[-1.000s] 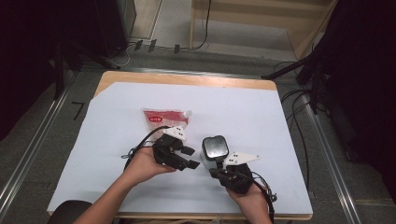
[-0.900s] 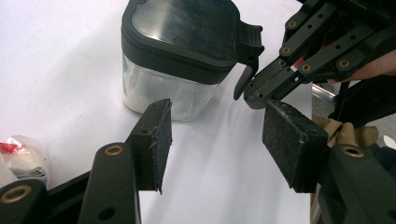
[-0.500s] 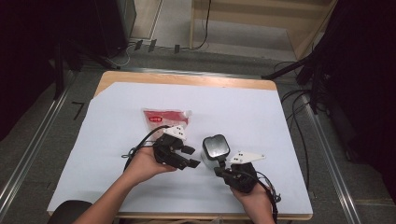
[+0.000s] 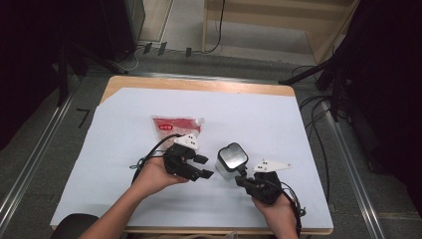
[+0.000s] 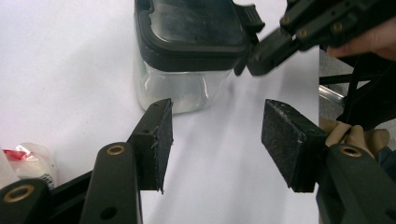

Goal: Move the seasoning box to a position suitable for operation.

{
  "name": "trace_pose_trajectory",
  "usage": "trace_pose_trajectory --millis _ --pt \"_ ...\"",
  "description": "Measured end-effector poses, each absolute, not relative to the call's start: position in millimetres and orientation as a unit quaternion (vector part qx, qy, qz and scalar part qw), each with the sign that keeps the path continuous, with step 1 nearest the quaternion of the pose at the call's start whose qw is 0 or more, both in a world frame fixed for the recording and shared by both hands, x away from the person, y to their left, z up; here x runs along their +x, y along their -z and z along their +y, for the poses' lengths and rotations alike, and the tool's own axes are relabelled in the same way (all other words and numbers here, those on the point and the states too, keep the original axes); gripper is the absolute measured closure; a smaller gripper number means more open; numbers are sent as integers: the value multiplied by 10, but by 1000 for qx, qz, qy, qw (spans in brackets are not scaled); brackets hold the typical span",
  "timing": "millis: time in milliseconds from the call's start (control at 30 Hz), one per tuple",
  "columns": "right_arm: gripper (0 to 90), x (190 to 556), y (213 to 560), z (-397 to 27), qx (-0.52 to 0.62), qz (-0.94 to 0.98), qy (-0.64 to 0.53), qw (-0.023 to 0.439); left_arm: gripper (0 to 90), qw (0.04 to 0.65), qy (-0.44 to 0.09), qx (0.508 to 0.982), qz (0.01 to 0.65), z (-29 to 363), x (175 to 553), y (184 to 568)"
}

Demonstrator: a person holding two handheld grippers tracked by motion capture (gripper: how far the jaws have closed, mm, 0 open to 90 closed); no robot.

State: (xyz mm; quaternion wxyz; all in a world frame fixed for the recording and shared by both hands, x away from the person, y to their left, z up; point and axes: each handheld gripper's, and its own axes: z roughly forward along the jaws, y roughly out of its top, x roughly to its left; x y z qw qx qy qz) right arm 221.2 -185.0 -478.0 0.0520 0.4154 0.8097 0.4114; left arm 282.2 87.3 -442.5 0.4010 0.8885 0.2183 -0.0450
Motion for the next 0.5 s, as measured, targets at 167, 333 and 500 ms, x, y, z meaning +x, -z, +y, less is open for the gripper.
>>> trace_pose_trajectory --millis 167,333,500 --pt "900 2238 4754 -1960 428 804 -408 58 443 400 42 889 218 834 2833 4452" --pt "900 2252 4749 -2001 431 804 -406 59 444 401 44 889 219 799 2851 4463" --pt "900 2268 4713 -2097 437 804 -397 68 447 399 32 891 211 687 2881 4518"
